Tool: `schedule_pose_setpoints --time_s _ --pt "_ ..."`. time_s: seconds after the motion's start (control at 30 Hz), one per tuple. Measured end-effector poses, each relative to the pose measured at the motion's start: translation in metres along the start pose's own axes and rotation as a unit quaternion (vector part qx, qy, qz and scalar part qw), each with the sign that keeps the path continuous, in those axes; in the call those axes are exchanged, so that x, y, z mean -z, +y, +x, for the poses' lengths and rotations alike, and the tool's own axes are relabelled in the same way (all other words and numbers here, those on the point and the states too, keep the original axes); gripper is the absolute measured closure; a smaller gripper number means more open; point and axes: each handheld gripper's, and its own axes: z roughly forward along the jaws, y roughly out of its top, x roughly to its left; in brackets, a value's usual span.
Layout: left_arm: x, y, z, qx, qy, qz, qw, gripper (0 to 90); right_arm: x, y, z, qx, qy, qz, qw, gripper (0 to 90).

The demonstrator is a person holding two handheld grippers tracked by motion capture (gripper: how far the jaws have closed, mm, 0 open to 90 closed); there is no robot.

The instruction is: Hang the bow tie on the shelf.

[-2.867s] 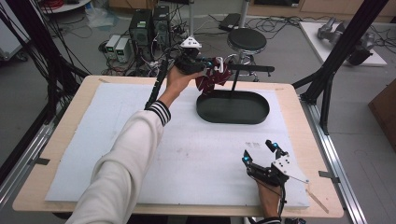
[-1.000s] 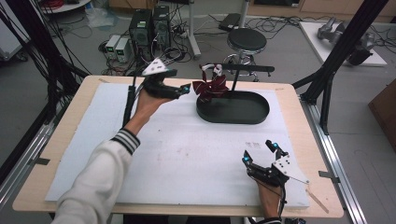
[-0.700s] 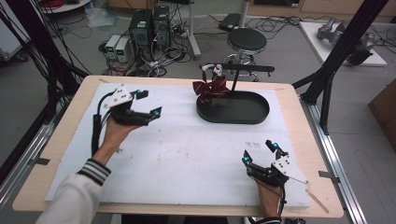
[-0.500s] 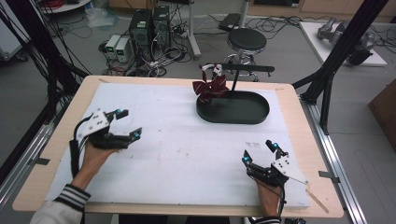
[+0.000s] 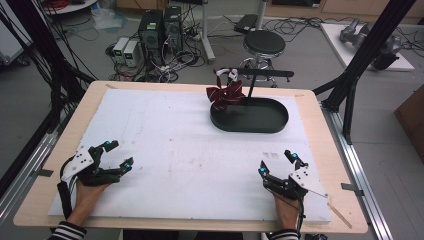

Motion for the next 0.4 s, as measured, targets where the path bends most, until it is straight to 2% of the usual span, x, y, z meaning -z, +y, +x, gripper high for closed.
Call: schedule_pose_setpoints --time_s 0.13,0.3,0.4 --pt "-0.0003 -0.0005 -0.0014 -0.003 0.001 -0.001 1.0 15.3 0.0 0.0 -0.0001 0.001 -0.001 0.001 1.0 10.0" --pt "0.0048 -0.0028 -0.0003 0.01 0.017 -0.028 0.9994 15.6 0.0004 -0.0001 0.0002 0.006 0.0 -0.002 1.0 10.0" --pt "0.0051 -0.0031 -0.0007 0.009 0.019 -0.031 0.9993 15.6 -0.0001 0.0 0.0 0.005 0.0 -0.001 1.0 10.1"
